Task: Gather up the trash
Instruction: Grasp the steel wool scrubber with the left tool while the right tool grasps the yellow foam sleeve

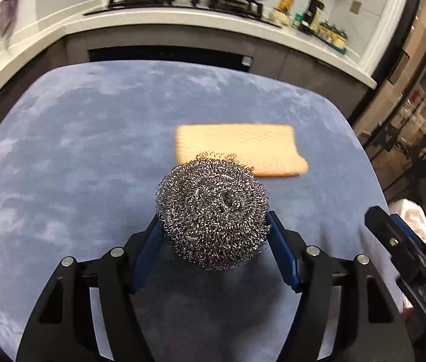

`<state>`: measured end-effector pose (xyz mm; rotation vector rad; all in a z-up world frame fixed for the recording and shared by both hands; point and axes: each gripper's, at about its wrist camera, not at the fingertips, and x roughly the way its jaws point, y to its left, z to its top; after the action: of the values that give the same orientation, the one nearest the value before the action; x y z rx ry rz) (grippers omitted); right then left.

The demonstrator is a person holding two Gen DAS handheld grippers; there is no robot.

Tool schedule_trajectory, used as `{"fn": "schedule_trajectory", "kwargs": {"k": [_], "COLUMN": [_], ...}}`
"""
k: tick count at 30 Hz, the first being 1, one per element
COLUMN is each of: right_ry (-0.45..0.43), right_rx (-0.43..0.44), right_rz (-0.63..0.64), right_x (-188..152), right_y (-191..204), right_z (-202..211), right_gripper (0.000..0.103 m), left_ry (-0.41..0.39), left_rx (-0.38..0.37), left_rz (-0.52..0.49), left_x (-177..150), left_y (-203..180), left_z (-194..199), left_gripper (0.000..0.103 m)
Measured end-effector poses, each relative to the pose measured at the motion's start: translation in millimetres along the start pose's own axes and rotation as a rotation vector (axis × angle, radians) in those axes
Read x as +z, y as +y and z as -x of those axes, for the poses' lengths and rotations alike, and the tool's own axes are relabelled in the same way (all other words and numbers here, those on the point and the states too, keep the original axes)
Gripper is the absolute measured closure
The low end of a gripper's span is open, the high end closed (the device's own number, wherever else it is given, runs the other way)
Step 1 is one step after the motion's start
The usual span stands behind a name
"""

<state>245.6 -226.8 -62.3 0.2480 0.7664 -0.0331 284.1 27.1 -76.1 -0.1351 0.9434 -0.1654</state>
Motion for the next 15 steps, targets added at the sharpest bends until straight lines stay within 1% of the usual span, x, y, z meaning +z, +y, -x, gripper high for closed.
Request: {"fn": "schedule_trajectory", "kwargs": {"k": [2, 6, 10, 15], "right_ry": [0.003, 0.014, 0.026, 0.042], "right_rx": [0.013, 0.033, 0.056, 0.049], "right_rz": [0.014, 0.039, 0.048, 0.072], "right_x": [1.7, 4.9, 11.5, 21.1], "right_y": [9.7, 26.7, 38.9, 51.3], "right_z": [-7.0, -22.5, -40.1, -66.5], "right_gripper": [0.035, 0.035, 0.035, 0.035], "left_ry": [-0.017, -0.055, -0.075, -0.071], "left_rx": [0.032, 0.12, 0.171, 0.179], "left_rz": [0.019, 0.046, 0.069, 0.091], "left_x": [1.2, 6.6, 16.0, 23.5], "left_y": [13.0, 35.9, 54.3, 66.8], "left_z": [9.2, 22.4, 25.0, 17.8], "left_gripper": [0.039, 0.039, 0.039, 0.039]}}
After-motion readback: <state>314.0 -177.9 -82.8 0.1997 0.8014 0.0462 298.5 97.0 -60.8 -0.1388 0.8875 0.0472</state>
